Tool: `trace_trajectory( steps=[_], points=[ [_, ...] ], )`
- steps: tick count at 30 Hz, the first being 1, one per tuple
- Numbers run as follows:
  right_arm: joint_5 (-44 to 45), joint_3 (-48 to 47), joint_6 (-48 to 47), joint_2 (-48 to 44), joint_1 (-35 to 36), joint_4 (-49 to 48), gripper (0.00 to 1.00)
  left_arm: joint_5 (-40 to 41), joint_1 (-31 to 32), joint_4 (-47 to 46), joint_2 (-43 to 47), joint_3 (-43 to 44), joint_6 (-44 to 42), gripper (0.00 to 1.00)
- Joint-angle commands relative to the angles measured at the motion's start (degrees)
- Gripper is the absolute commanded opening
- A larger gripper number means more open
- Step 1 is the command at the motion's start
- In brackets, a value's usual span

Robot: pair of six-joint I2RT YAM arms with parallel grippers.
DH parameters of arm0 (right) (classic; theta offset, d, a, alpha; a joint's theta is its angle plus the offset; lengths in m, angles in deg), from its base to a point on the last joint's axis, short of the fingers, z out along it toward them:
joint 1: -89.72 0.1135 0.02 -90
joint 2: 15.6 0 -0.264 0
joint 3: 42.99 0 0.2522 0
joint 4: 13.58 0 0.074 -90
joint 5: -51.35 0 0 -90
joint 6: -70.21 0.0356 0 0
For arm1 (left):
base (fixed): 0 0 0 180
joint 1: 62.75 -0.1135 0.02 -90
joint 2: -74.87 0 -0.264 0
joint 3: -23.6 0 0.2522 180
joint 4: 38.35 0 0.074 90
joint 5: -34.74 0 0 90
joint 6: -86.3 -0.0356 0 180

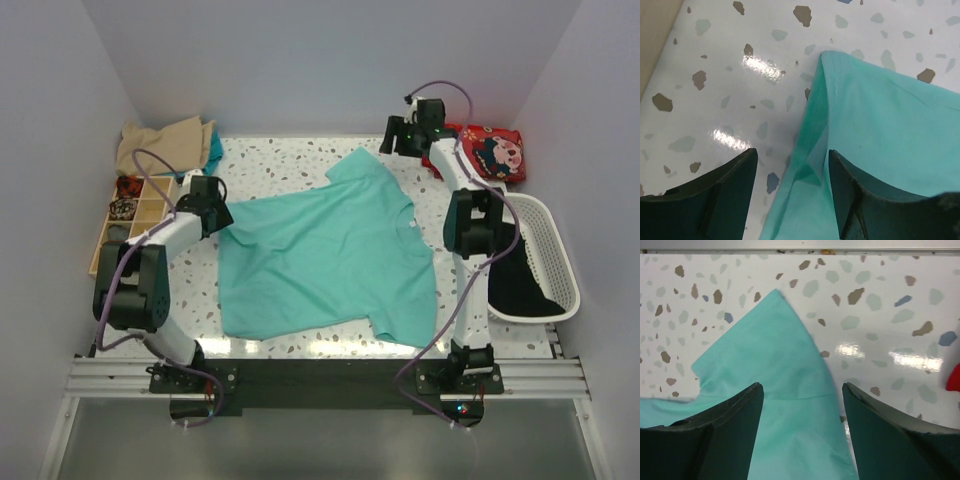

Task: Fold and stack the t-shirts
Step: Grap the side of the flattened tshirt furthest away from the robot with both arms

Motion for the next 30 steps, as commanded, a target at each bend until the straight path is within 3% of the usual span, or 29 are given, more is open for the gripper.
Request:
trace_trajectory(
  steps=[1,15,30],
  points=[
    [1.0,-4.2,2.2,1.0,-1.6,0.4,0.69,-3.5,-1.1,-5.1,-7.7,6.8,-3.6,0.63],
    [-4.8,-14.3,7.1,12.5,-2.1,0.7,0.73,-8.3,-2.1,-7.7,-18.9,16.1,-4.1,0.64],
    [-12.6,-18.7,9.0,19.3,-0.2,3.7,0.73,-7.6,-3.1,-6.6,-17.8,12.8,-3.2,0.63]
  ],
)
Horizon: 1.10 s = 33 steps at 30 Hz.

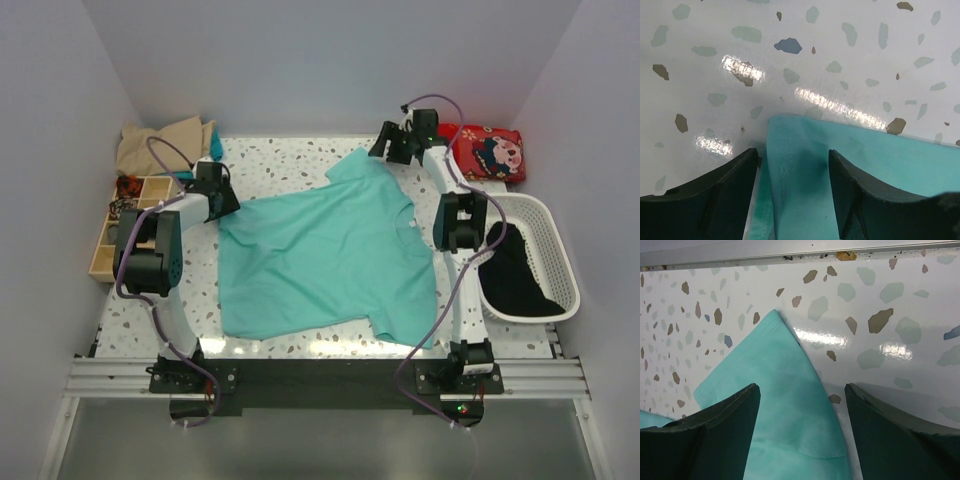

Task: Fold and stack the t-shirts
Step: Grap the side of the flattened tshirt furthest away from the robot with both arms

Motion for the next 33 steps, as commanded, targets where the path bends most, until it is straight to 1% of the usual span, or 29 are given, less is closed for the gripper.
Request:
trace_trajectory(
  steps=[1,3,4,6,7,8,9,10,11,13,14,15,17,18,19,22,24,26,27,29,30,31,33],
  points=[
    [-2.8,-1.9,0.7,2.9,2.6,4.3,0.73,-0.1,-0.6,-2.0,1.3,-1.2,0.0,0.63],
    [-2.8,-1.8,0.2,3.2,3.4,4.9,0.71,-1.4,-0.6,-2.3,0.7,-1.3,0.1,0.61],
    [-2.6,-1.5,0.1,3.2,4.0,5.2,0.69,-1.9,-0.6,-2.5,0.5,-1.3,0.2,0.56],
    [-2.0,-0.6,-0.1,2.9,4.3,5.0,0.66,-2.8,-0.6,-3.3,0.1,-1.5,0.4,0.5],
    [-1.7,0.0,-0.1,2.8,4.6,4.9,0.65,-3.3,-0.6,-3.6,-0.1,-1.7,0.6,0.45],
    [-1.6,0.3,-0.1,2.7,4.7,4.9,0.63,-3.7,-0.6,-3.8,-0.3,-1.9,0.7,0.42],
    [-1.0,0.5,-0.1,2.6,4.8,4.9,0.48,-4.7,-0.6,-4.3,-0.7,-1.9,0.7,0.4],
    [-0.8,0.8,-0.1,2.5,4.8,4.8,0.45,-4.9,-0.6,-4.4,-0.9,-1.9,1.0,0.36],
    [-0.7,0.8,-0.1,2.5,4.8,4.9,0.42,-5.0,-0.6,-4.6,-1.1,-2.0,1.1,0.34],
    [0.6,1.1,-0.4,2.5,4.8,4.8,0.25,-5.5,-0.6,-5.1,-1.8,-1.9,1.2,0.29],
    [1.3,1.1,-0.8,2.2,4.8,4.8,0.19,-5.6,-0.6,-5.3,-1.9,-1.8,1.2,0.28],
    [2.0,1.5,-1.0,1.8,4.8,4.5,0.15,-5.5,-0.6,-5.3,-2.3,-1.5,1.1,0.26],
    [4.1,3.1,-2.0,0.3,4.8,3.2,0.11,-5.4,-0.6,-5.2,-2.5,-0.6,0.8,0.24],
    [5.3,3.3,-2.3,-0.3,4.8,3.0,0.07,-5.3,-0.6,-5.3,-2.8,-0.3,0.5,0.21],
    [6.4,4.3,-2.8,-0.9,4.5,2.2,0.05,-5.5,-0.6,-5.4,-3.0,0.2,-0.1,0.2],
    [8.7,6.2,-3.0,-3.4,3.5,0.1,0.04,-5.8,-0.8,-5.4,-3.9,2.7,-1.6,0.2],
    [10.7,6.6,-3.1,-4.9,2.8,-0.2,0.0,-6.9,-1.2,-5.5,-4.8,4.8,-2.5,0.23],
    [11.1,7.4,-3.1,-5.8,1.8,-1.0,0.0,-8.8,-1.9,-5.9,-5.4,6.0,-3.5,0.25],
    [12.2,7.7,-3.1,-6.9,1.3,-1.2,0.0,-11.1,-2.2,-9.0,-5.8,6.3,-3.6,0.27],
    [13.1,10.6,-3.0,-8.5,0.5,-2.5,0.0,-15.2,-3.4,-11.1,-6.2,6.2,-3.6,0.29],
    [13.7,11.7,-3.1,-10.1,0.2,-3.1,0.0,-20.0,-3.4,-13.6,-6.6,5.9,-3.3,0.31],
    [13.8,14.5,-3.1,-11.1,-0.2,-4.5,0.0,-22.1,-4.9,-15.0,-6.7,5.6,-2.3,0.31],
    [14.4,16.3,-3.4,-12.3,-0.5,-5.2,0.0,-27.2,-6.4,-19.8,-6.7,3.8,-1.6,0.32]
  ],
)
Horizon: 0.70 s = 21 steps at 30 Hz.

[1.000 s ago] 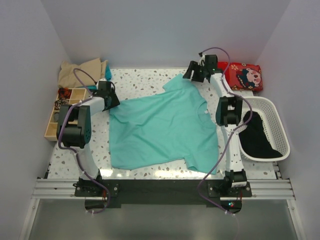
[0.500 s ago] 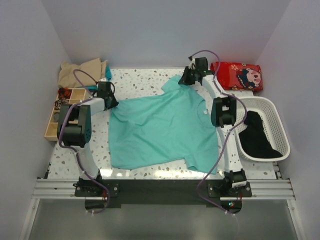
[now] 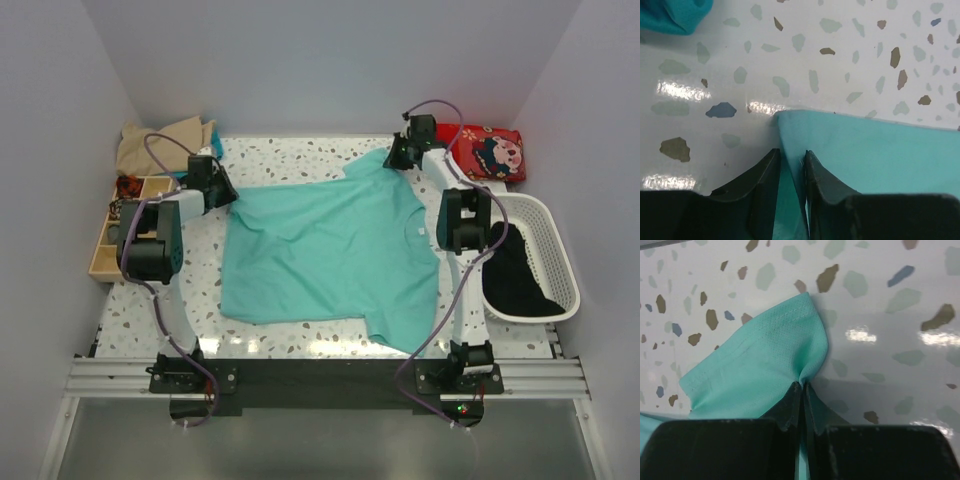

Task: Fold and stack the t-shirts
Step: Grap the side of the flattened tshirt furthest away from the robot with both arms

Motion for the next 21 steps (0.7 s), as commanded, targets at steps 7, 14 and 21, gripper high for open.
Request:
trace_trajectory(
  steps=[7,14,21],
  points=[
    [4.2,3.5,-2.2,-6.0,-1.8,-2.5,0.0,-14.8,-3.6,-12.2,-1.5,1.5,-1.7,0.16],
    [3.0,2.7,-2.0,-5.2,-1.8,-2.0,0.0,-20.7,-3.6,-13.3,-5.8,6.7,-1.0,0.08],
    [2.5,2.7,-1.7,-4.6,-1.8,-1.9,0.0,-22.3,-3.5,-12.9,-5.5,6.2,0.5,0.32]
  ],
)
